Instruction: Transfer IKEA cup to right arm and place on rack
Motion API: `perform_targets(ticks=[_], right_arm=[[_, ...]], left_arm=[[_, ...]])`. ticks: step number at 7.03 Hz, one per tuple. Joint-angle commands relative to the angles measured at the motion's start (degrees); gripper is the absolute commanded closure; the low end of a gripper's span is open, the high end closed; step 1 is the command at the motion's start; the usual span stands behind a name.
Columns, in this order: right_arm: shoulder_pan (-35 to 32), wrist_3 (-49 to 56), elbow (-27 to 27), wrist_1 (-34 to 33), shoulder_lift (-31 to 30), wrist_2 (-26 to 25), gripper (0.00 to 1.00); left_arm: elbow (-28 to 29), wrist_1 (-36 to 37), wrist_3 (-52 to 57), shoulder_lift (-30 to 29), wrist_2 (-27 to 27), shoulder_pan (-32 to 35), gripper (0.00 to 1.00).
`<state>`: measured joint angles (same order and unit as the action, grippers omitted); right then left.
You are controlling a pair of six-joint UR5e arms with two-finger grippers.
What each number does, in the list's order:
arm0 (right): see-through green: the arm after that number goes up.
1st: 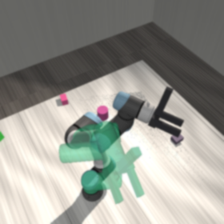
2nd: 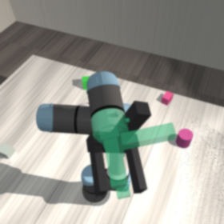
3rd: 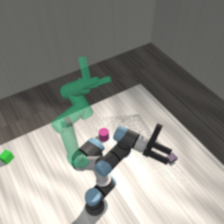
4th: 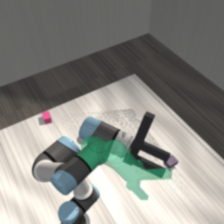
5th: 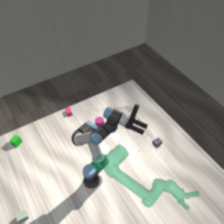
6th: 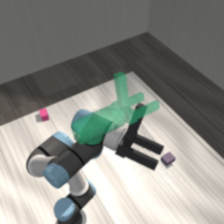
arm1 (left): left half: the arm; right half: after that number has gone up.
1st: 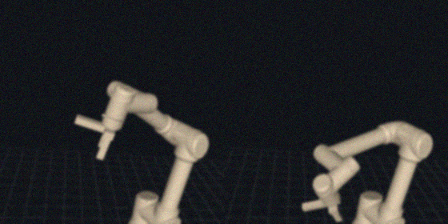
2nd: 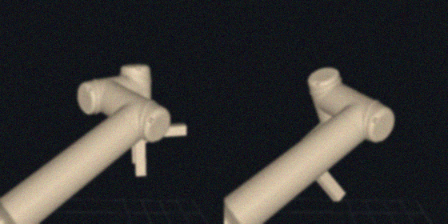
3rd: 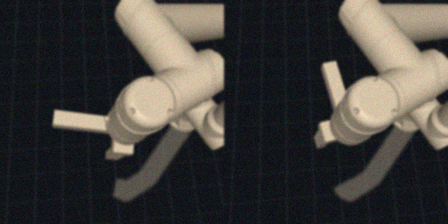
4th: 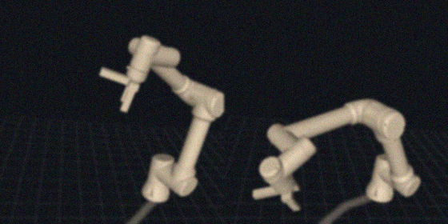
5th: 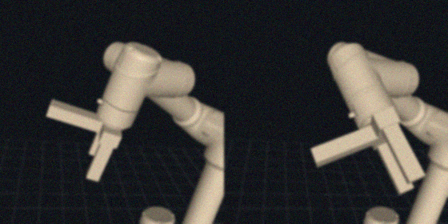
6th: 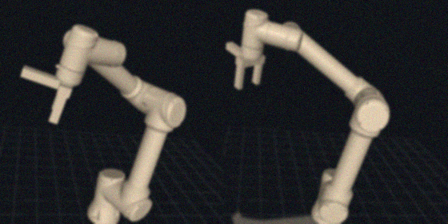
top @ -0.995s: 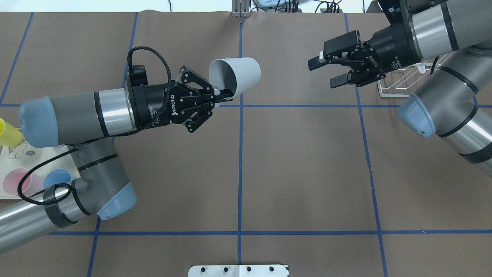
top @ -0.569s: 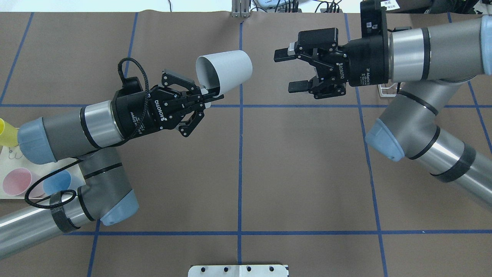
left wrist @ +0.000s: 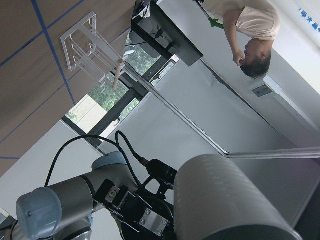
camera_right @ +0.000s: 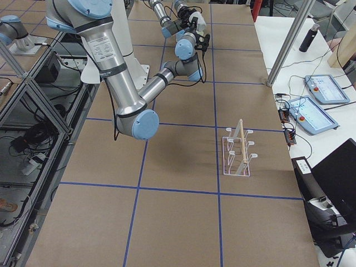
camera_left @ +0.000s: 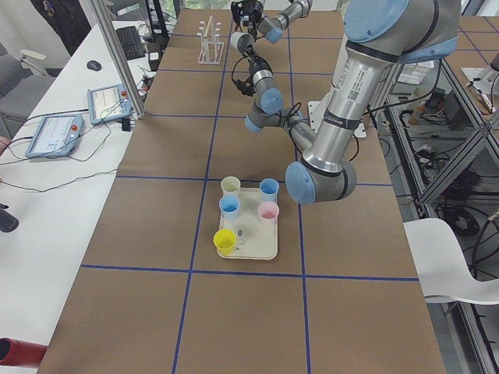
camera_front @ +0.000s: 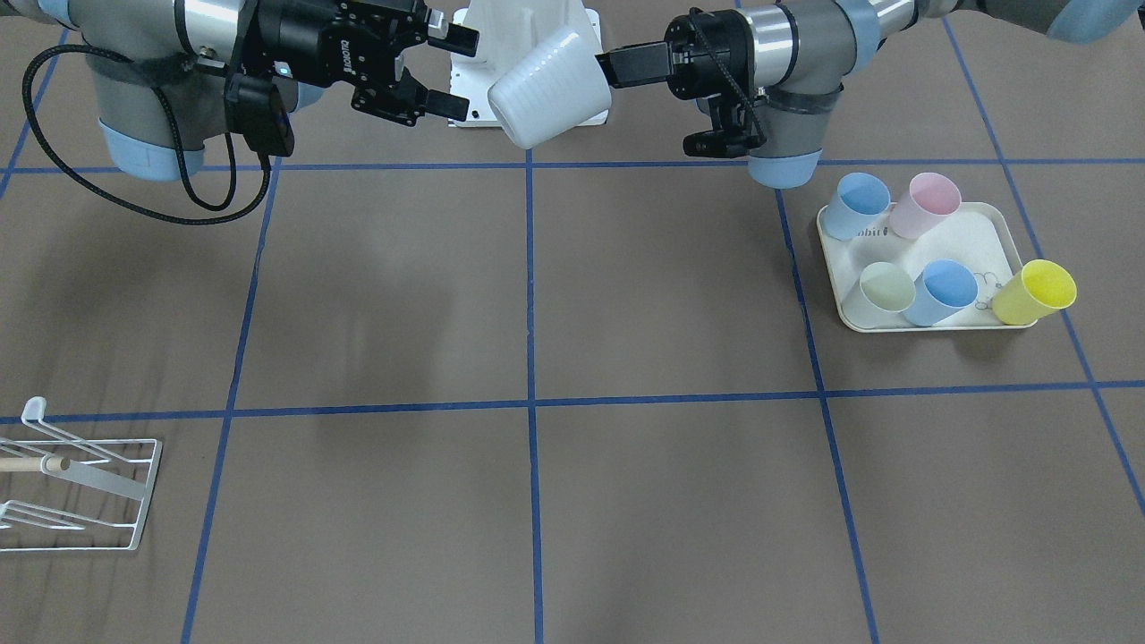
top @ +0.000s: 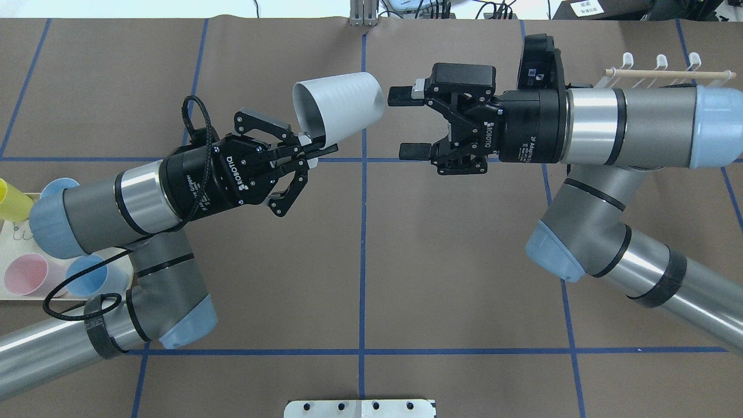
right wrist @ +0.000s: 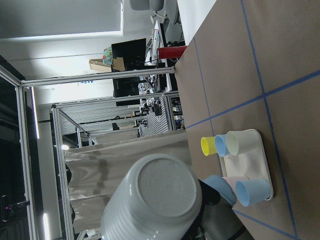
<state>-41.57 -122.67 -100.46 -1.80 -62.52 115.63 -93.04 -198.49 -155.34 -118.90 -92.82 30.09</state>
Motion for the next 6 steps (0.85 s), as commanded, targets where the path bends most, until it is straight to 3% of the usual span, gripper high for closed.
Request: perform_targets(ticks=[1,6], right_arm=[[1.7,-4.0,0.1,2.9,0.0,-4.0,0.00],[3.7,-5.1,0.0,3.2,0.0,-7.3,0.04]], left_arm=[[-0.1,-1.2,-0.8,-0.9,-0.1,-1.4,1.00],[-0.4,-1.4,-0.8,-1.5,0.9,-3.5,1.00]])
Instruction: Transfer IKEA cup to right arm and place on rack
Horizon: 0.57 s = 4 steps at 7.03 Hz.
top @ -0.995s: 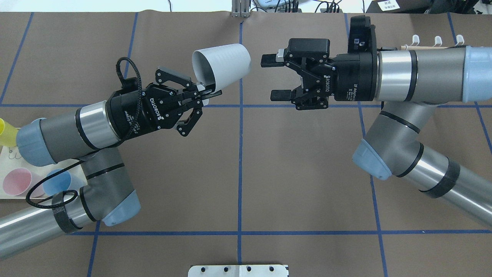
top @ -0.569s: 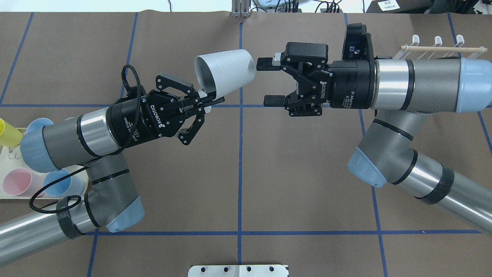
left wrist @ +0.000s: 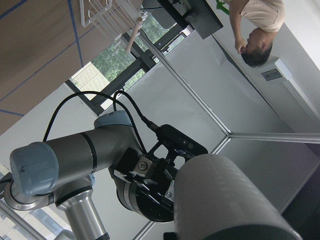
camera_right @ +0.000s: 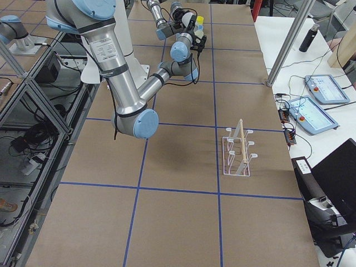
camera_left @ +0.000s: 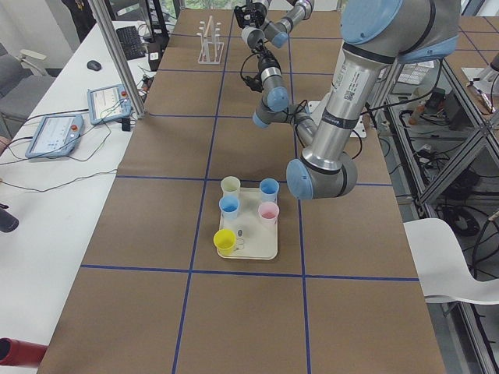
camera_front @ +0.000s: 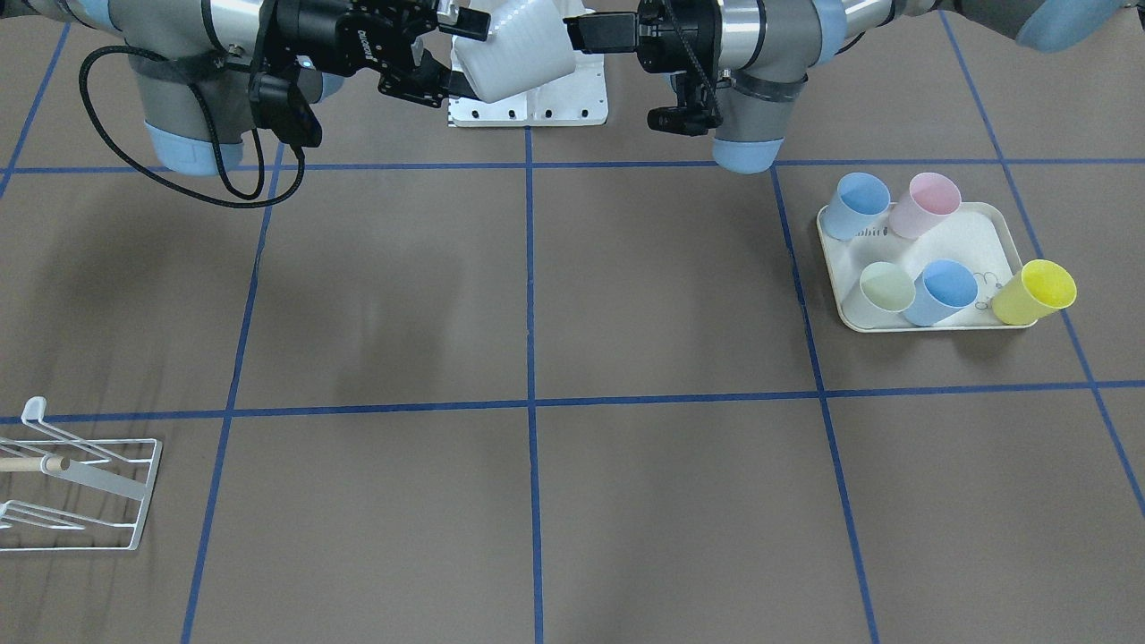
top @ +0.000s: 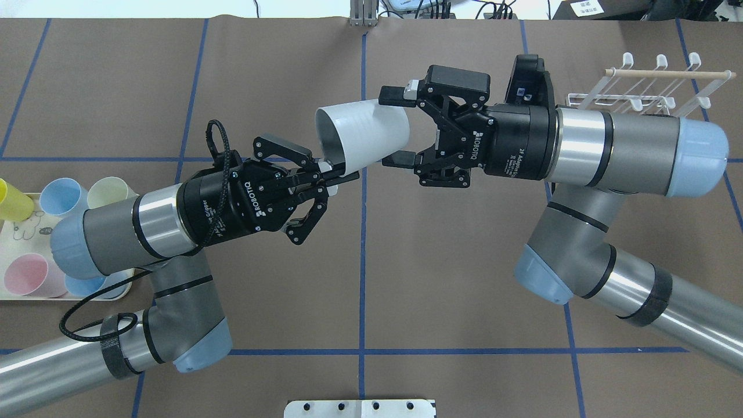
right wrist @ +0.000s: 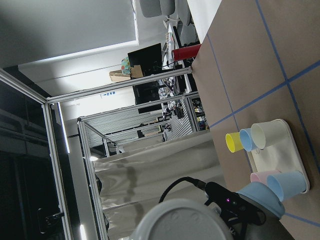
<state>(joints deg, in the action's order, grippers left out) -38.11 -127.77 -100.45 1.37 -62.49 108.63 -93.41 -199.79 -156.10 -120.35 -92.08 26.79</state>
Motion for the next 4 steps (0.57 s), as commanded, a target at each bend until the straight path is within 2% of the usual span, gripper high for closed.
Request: perform_targets(ticks=[1,4], right_arm=[[0.2,-0.1,-0.1,0.3,0.0,-1.2,0.08],[1.0,-1.7,0.0,1.4,-0.1,-2.6,0.11]], left_arm=[[0.1,-0.3,0.0,-0.1,0.1,-0.5,1.00],[0.4,-2.0,0.1,-0.1,0.6,-0.6,1.00]])
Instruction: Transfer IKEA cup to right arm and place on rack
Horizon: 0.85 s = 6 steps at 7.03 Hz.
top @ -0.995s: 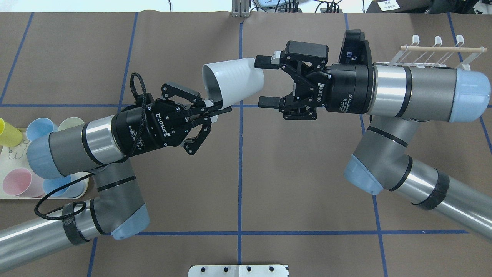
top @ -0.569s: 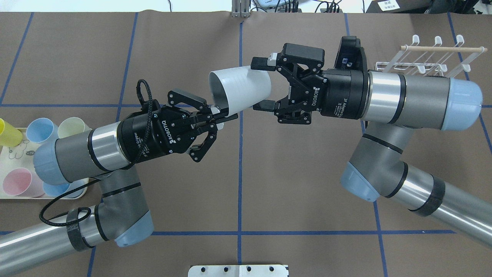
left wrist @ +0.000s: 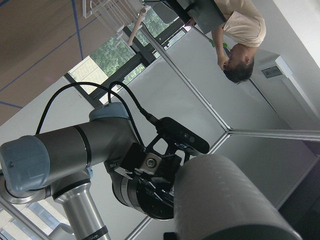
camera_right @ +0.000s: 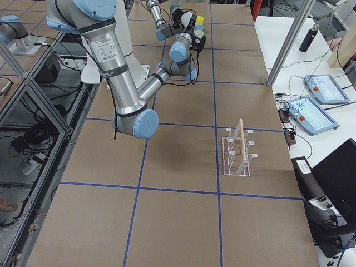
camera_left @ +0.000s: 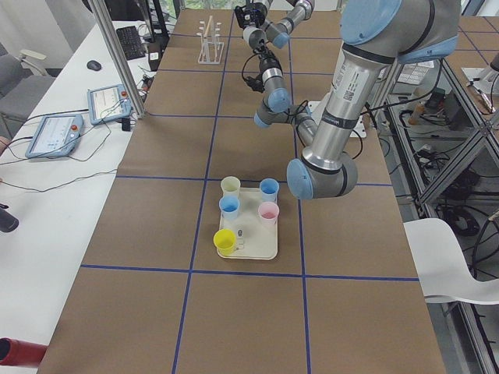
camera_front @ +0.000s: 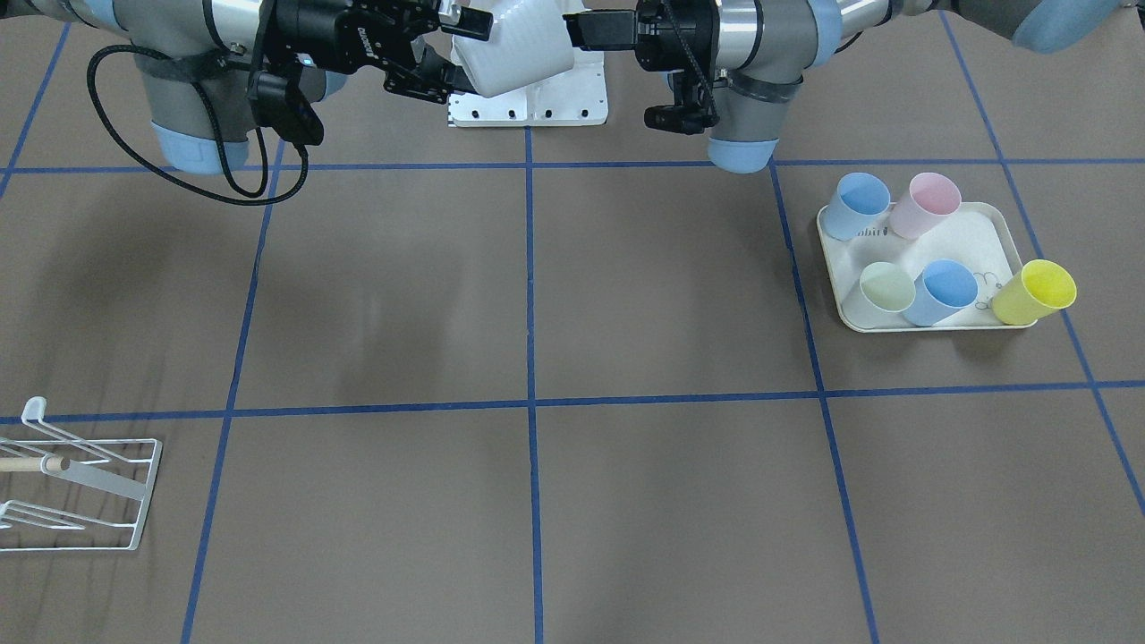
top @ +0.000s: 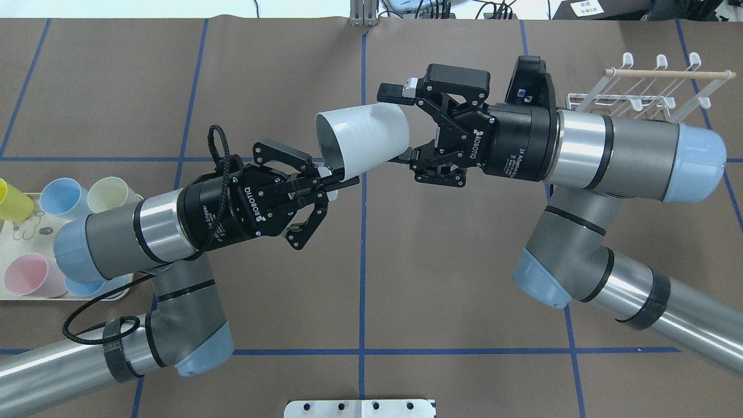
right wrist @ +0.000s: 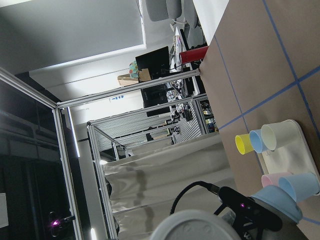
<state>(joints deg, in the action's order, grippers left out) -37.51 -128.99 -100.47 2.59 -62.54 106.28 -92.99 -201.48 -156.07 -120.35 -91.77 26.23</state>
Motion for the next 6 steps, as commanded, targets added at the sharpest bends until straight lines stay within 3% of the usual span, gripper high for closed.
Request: perform_targets(ticks=[1,3,4,5,6], right_arm=[[1.2,-0.4,0.0,0.3,-0.1,-0.9,0.11],[1.7,-0.5,0.0,0.3,0.0,-1.9,0.11],[1.7,-0.6,-0.2,0.3,0.0,-2.1,0.29],[1.7,-2.0,-0.4,0.3,-0.1,-2.2,0.72],[1.7,-2.1,-0.4,1.0,-0.2,-2.2,0.99]], left_arm=[[0.0,-0.3,0.0,-0.1,2.1,-0.2,1.00],[0.0,-0.3,0.0,-0.2,2.2,-0.4,1.00],[0.1,-0.3,0.1,-0.1,2.2,-0.4,1.00],[0.3,-0.4,0.2,-0.1,2.2,-0.4,1.00],[0.2,-0.4,0.7,0.0,2.3,-0.4,0.84]])
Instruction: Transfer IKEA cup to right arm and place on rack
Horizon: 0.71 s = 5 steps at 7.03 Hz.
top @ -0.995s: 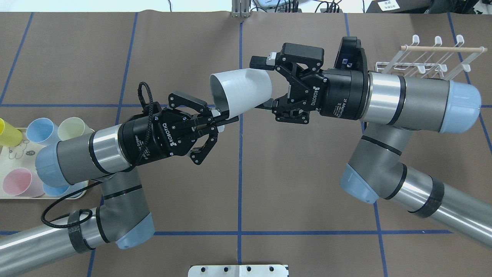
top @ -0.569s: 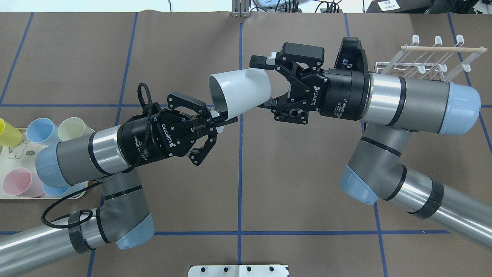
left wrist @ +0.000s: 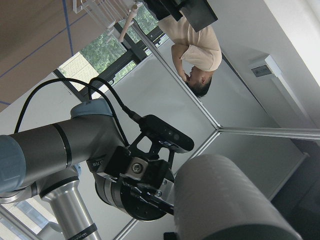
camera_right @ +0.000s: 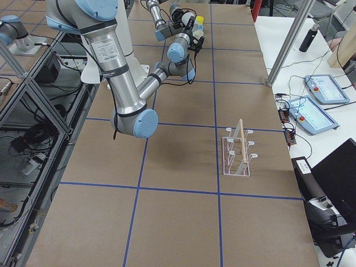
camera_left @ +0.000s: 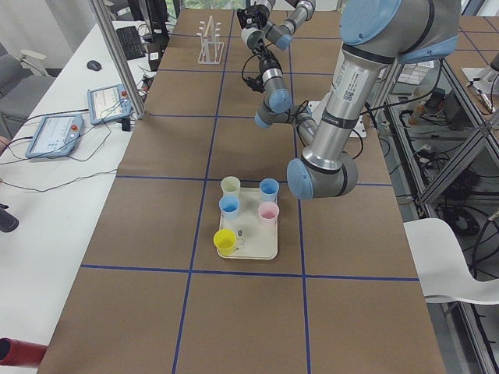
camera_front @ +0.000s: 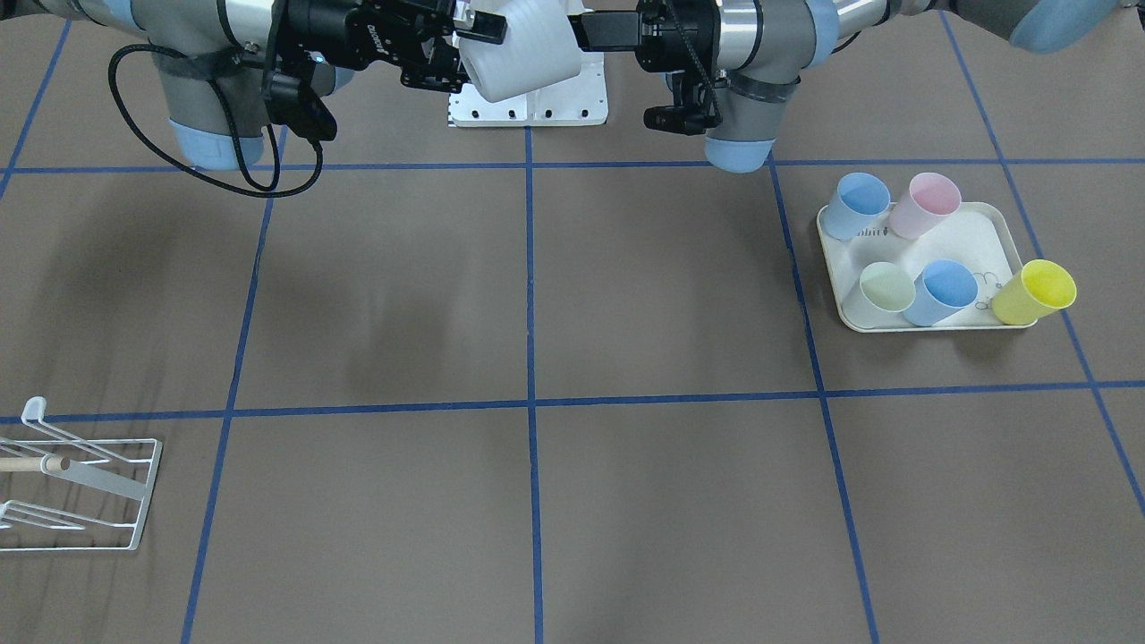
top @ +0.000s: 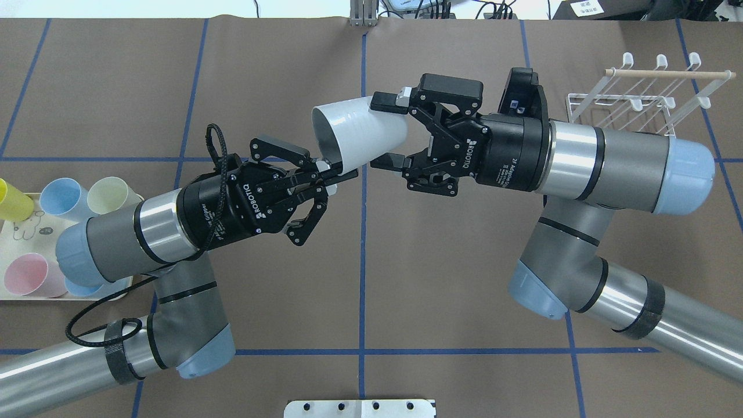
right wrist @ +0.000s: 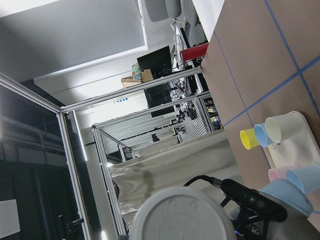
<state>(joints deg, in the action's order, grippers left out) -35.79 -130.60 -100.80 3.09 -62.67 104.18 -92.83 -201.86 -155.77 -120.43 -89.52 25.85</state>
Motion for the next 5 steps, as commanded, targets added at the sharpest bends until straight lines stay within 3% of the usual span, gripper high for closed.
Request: perform_targets(ticks=[1,2,4,5], right_arm=[[0.0,-0.5,-0.1,0.9,-0.2,-0.2,1.00],[-0.1,-0.5,-0.2,1.1,-0.3,-0.6,1.00],[-1.6,-0.7,-0.4,2.9,-1.7,-2.0,1.00],[-5.5,1.0,-0.2,2.5,-5.2,-2.1,1.00]], left_arm=[[-0.5,0.2,0.6,0.3,0.2,0.1,0.35],[-0.9,0.2,0.6,0.5,0.1,0.7,0.01],[-2.7,0.2,0.6,4.4,0.3,2.2,0.01],[-2.7,0.2,2.3,6.5,0.2,3.1,0.01]])
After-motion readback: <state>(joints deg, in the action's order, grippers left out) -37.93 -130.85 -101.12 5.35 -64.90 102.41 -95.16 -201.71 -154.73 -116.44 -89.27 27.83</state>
